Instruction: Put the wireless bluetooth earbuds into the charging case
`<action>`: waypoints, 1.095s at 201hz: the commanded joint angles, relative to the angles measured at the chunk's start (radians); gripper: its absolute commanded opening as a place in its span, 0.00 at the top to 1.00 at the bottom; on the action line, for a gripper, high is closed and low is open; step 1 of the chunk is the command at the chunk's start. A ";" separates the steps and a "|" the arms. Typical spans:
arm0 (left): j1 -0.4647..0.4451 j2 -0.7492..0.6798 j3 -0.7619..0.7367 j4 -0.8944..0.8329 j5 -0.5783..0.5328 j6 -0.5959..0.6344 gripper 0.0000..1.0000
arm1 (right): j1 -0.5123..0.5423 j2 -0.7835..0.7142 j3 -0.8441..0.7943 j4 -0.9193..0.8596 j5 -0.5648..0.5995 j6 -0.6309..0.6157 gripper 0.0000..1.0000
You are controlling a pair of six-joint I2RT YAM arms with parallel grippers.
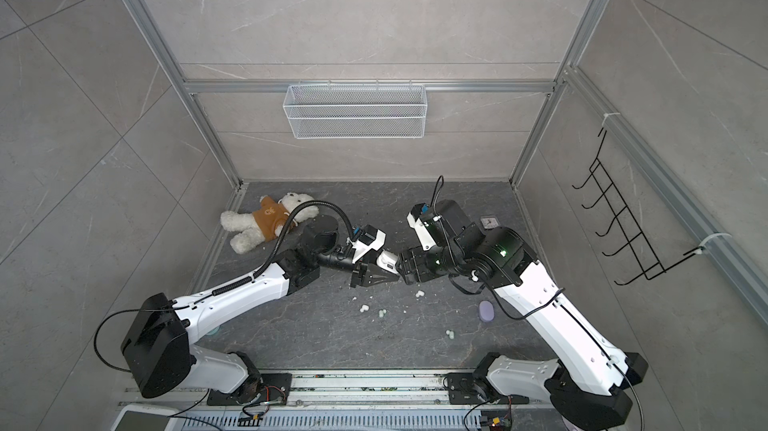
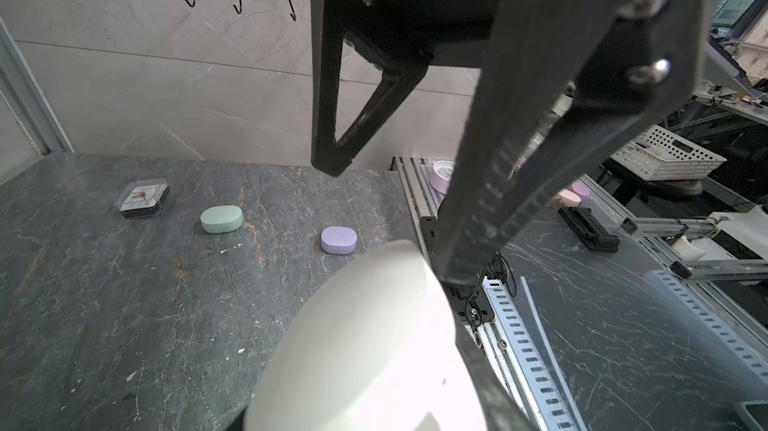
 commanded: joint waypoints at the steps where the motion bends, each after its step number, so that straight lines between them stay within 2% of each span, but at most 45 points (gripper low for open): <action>1: -0.012 -0.048 0.019 0.038 0.081 -0.005 0.78 | -0.005 0.012 0.029 -0.018 0.104 0.030 0.17; 49: -0.013 -0.057 0.015 0.038 0.077 -0.009 0.78 | -0.005 0.025 0.064 -0.065 0.119 0.044 0.16; 98: -0.012 -0.051 0.015 0.032 0.076 -0.014 0.79 | -0.005 -0.026 0.032 0.005 -0.061 -0.025 0.16; 137: -0.012 -0.045 0.021 0.030 0.075 -0.014 0.79 | -0.003 -0.052 0.002 0.059 -0.157 -0.055 0.16; 201: -0.013 -0.051 0.024 0.028 0.072 -0.017 0.79 | 0.005 -0.017 -0.031 0.071 -0.160 -0.085 0.16; 220: -0.012 -0.051 0.025 0.028 0.072 -0.017 0.79 | 0.005 -0.018 -0.031 0.071 -0.110 -0.078 0.16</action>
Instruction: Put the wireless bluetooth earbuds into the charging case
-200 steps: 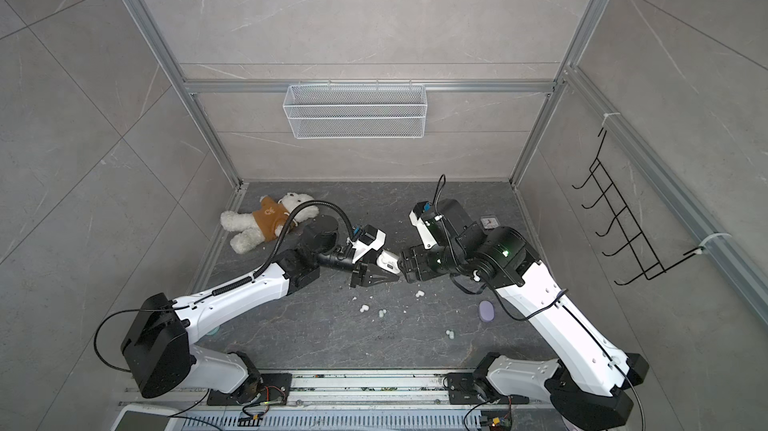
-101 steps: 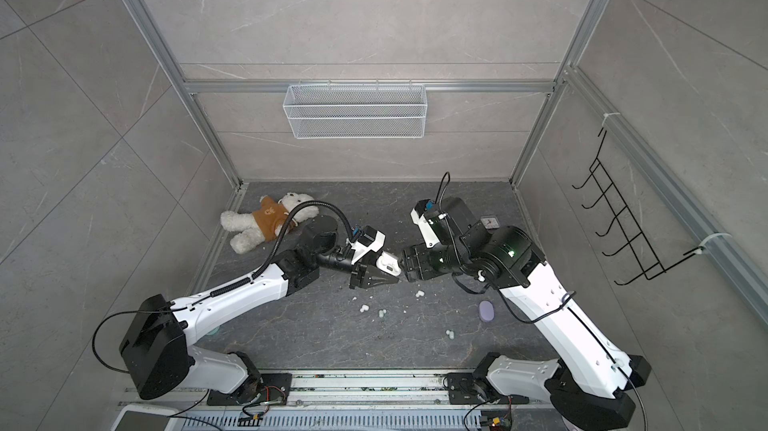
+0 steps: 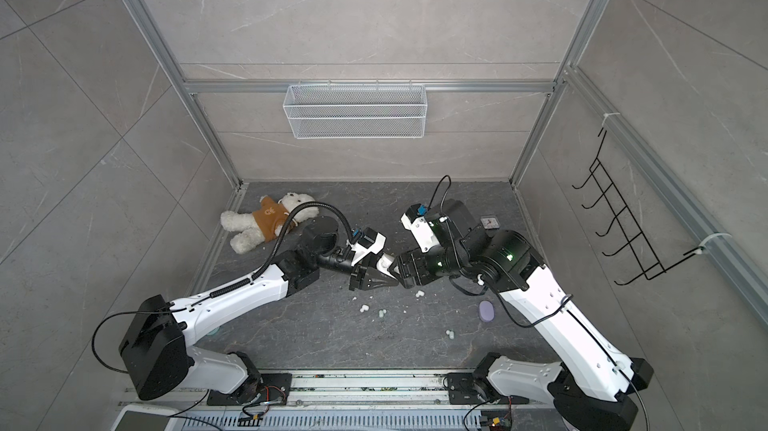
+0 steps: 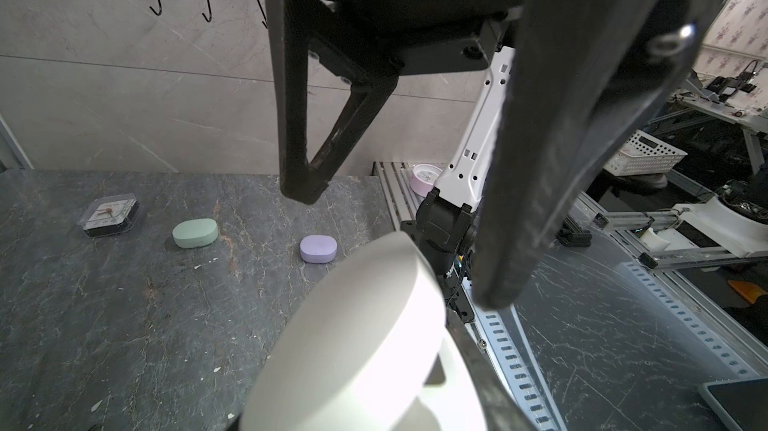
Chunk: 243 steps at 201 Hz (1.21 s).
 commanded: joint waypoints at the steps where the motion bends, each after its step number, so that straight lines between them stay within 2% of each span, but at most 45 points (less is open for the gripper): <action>1: -0.003 -0.039 0.026 0.027 0.026 -0.013 0.79 | 0.006 0.004 -0.009 0.014 0.041 -0.020 0.16; 73: -0.003 -0.050 0.024 0.027 0.034 -0.022 0.80 | 0.002 0.038 0.073 -0.027 0.175 -0.003 0.15; 132: -0.002 -0.070 0.011 0.028 0.038 -0.021 0.81 | -0.018 0.070 0.114 -0.056 0.208 0.018 0.15; 200: -0.004 -0.074 0.009 0.028 0.044 -0.027 0.82 | -0.033 0.079 0.125 -0.059 0.197 0.035 0.15; 243: -0.003 -0.070 0.005 0.029 0.021 -0.049 0.82 | -0.032 0.072 0.114 -0.059 0.118 0.014 0.15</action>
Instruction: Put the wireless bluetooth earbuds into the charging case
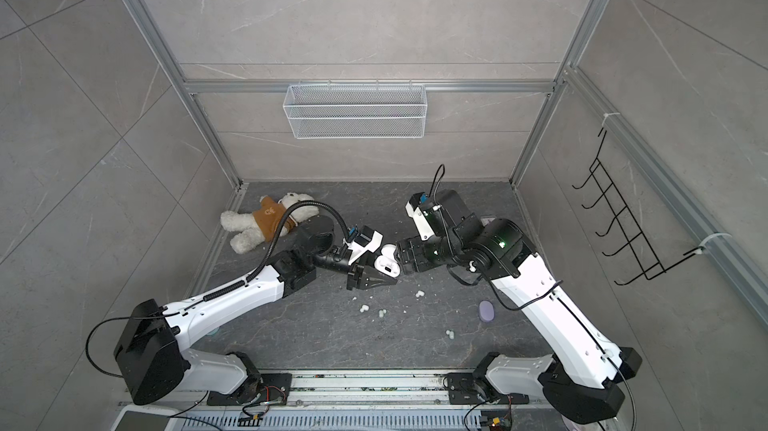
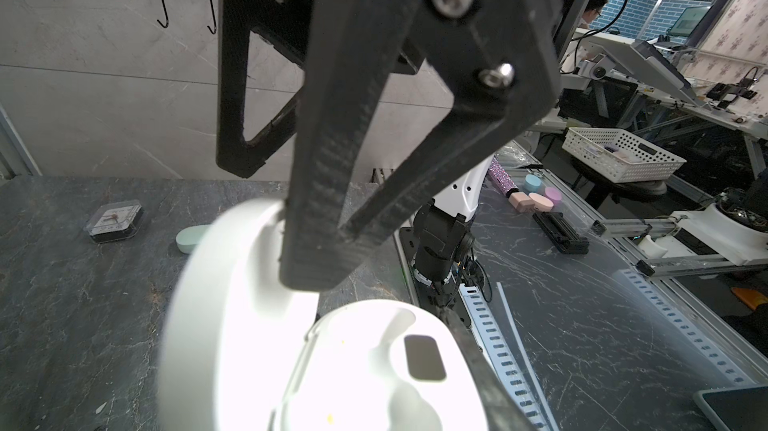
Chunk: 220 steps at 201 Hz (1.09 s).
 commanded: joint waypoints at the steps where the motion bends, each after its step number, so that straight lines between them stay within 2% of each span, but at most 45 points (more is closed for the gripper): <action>1: -0.003 -0.039 0.005 0.029 0.021 -0.022 0.82 | -0.008 0.001 0.017 -0.014 -0.031 0.005 0.15; 56: 0.000 -0.046 -0.024 0.045 -0.025 -0.058 0.82 | -0.009 -0.044 -0.023 -0.034 -0.199 0.016 0.14; 100: 0.008 -0.070 -0.063 0.052 -0.064 -0.077 0.82 | -0.008 -0.110 -0.090 -0.047 -0.305 0.088 0.14; 167: 0.022 -0.148 -0.137 0.036 -0.116 -0.092 0.83 | -0.022 -0.255 -0.281 0.019 -0.251 0.244 0.14; 220: 0.037 -0.204 -0.210 0.074 -0.154 -0.125 0.83 | -0.084 -0.268 -0.506 0.184 -0.224 0.394 0.14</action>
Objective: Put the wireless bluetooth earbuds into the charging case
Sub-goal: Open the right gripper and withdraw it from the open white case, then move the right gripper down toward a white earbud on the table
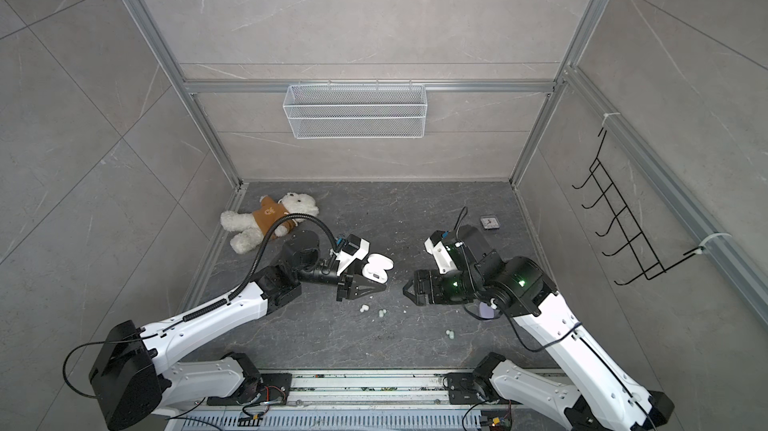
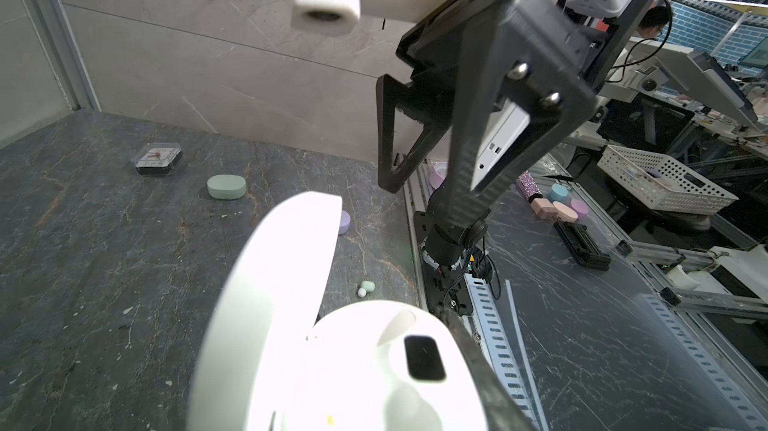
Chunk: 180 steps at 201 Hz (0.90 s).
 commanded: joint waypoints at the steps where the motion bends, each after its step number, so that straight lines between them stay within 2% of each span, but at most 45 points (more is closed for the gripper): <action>1: 0.019 -0.040 -0.022 0.067 -0.021 -0.043 0.83 | -0.025 0.002 -0.092 0.114 0.030 0.114 0.14; 55: 0.052 -0.068 -0.052 0.078 -0.032 -0.053 0.83 | -0.035 0.086 -0.309 0.320 0.120 0.361 0.15; 95: 0.055 -0.079 -0.066 0.088 -0.043 -0.053 0.83 | -0.047 0.184 -0.453 0.526 0.156 0.485 0.18; 133: 0.055 -0.091 -0.080 0.097 -0.056 -0.051 0.83 | -0.100 0.302 -0.510 0.664 0.109 0.506 0.19; 180: 0.059 -0.090 -0.078 0.099 -0.054 -0.047 0.83 | -0.164 0.408 -0.522 0.732 0.069 0.496 0.20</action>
